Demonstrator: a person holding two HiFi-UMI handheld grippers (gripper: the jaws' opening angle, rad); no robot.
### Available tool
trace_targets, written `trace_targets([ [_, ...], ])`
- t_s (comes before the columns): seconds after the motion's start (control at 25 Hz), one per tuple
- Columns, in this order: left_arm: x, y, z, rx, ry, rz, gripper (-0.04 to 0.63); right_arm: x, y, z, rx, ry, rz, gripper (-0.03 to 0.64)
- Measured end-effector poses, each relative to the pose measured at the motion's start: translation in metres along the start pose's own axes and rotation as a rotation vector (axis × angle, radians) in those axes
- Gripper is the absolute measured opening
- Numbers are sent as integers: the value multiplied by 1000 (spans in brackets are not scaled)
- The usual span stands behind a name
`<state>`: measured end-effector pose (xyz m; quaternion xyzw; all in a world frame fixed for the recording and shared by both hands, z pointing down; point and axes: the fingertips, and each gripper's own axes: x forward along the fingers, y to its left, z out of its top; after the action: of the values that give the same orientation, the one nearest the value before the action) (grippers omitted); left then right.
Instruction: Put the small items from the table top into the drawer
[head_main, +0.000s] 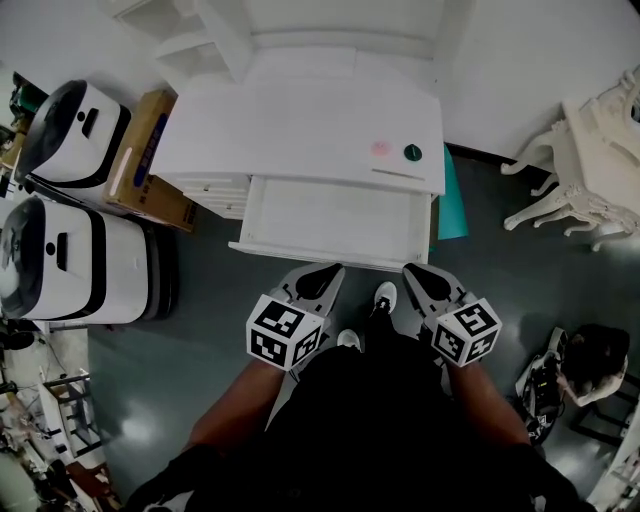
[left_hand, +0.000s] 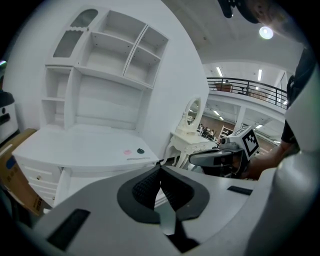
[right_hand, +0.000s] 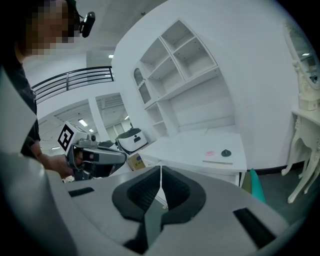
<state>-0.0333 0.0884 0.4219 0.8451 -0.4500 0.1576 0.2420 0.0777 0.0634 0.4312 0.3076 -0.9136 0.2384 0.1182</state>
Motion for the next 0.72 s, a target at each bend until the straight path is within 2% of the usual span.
trace_targets([
  [0.44, 55, 14, 36, 25, 22, 12, 3, 14, -58, 33, 8, -33, -2, 28],
  [0.72, 95, 20, 53, 23, 41, 25, 3, 20, -98, 45, -2, -19, 2, 28],
])
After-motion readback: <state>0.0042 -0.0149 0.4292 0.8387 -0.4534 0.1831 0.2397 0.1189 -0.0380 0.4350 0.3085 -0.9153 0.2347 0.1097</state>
